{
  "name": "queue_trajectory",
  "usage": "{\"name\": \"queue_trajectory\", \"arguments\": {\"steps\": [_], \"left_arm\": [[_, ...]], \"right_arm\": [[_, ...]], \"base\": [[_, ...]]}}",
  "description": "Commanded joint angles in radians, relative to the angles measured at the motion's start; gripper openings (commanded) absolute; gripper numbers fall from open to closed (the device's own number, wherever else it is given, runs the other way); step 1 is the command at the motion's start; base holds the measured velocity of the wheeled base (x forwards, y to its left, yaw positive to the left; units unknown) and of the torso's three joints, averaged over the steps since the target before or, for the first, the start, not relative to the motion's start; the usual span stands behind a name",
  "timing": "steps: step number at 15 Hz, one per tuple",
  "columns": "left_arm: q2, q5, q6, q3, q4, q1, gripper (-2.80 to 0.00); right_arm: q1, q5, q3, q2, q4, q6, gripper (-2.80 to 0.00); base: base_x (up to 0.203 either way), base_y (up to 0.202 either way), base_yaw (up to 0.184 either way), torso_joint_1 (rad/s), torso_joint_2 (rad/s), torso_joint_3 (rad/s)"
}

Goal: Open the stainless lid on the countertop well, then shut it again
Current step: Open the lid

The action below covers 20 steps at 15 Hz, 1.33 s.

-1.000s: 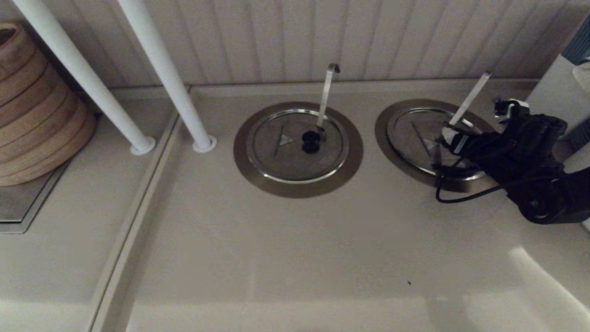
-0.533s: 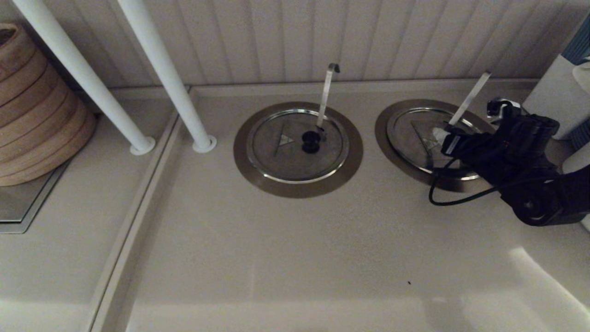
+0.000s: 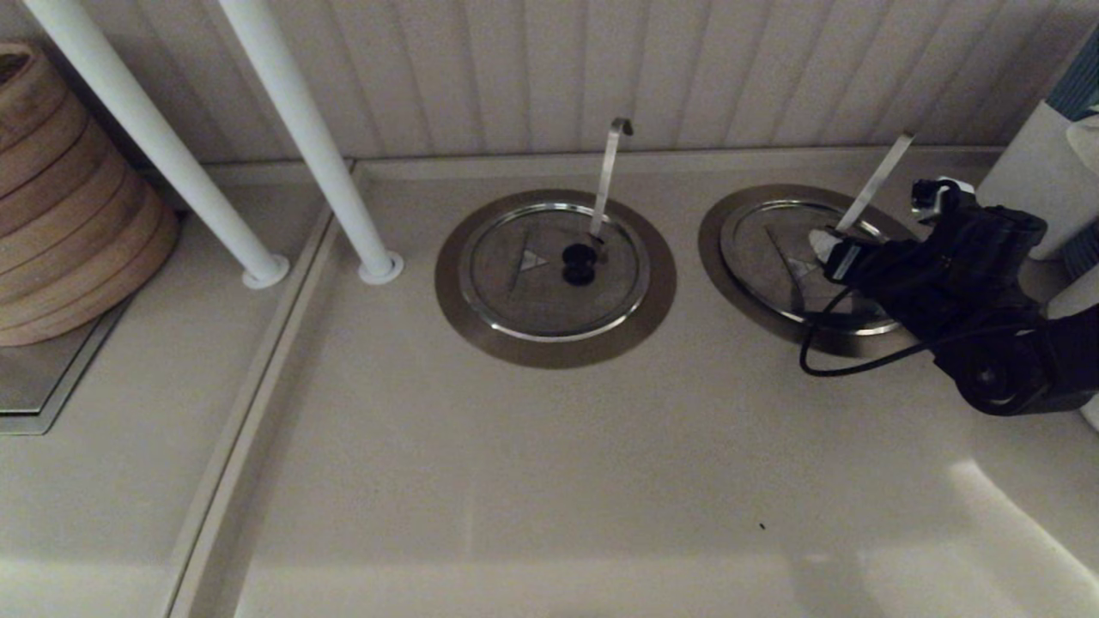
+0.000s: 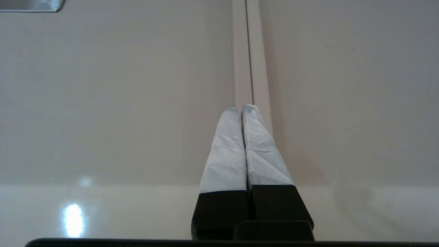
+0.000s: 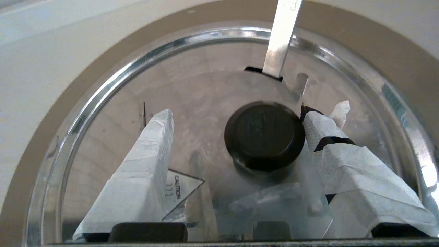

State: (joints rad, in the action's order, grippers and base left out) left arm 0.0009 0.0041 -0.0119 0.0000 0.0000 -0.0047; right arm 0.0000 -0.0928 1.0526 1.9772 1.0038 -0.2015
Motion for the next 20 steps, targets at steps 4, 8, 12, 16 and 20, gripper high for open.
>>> {"name": "queue_trajectory", "arguments": {"steps": [4, 8, 12, 16, 20], "left_arm": [[0.001, 0.001, 0.0, 0.0, 0.0, 0.0, -2.8], [0.001, 0.001, 0.0, 0.0, 0.0, 0.0, -2.8], [0.001, 0.001, 0.0, 0.0, 0.0, 0.0, -2.8], [0.001, 0.0, 0.0, 0.0, 0.0, 0.0, -2.8], [0.001, 0.001, 0.0, 0.0, 0.0, 0.0, -2.8]], "right_arm": [[-0.008, -0.001, 0.026, 0.023, 0.004, -0.003, 0.0], [-0.009, -0.001, 0.05, 0.053, 0.004, -0.003, 0.0], [-0.009, -0.001, 0.066, 0.075, 0.006, -0.016, 0.0], [-0.009, -0.002, 0.088, 0.075, 0.006, -0.038, 0.0], [-0.009, -0.008, 0.107, 0.077, 0.004, -0.041, 0.0]], "base": [[0.0, 0.0, 0.0, 0.0, 0.0, 0.0], [0.0, 0.0, 0.0, 0.0, 0.0, 0.0], [0.0, 0.0, 0.0, 0.0, 0.0, 0.0], [0.0, 0.0, 0.0, 0.0, 0.0, 0.0], [0.0, 0.0, 0.0, 0.0, 0.0, 0.0]]}}
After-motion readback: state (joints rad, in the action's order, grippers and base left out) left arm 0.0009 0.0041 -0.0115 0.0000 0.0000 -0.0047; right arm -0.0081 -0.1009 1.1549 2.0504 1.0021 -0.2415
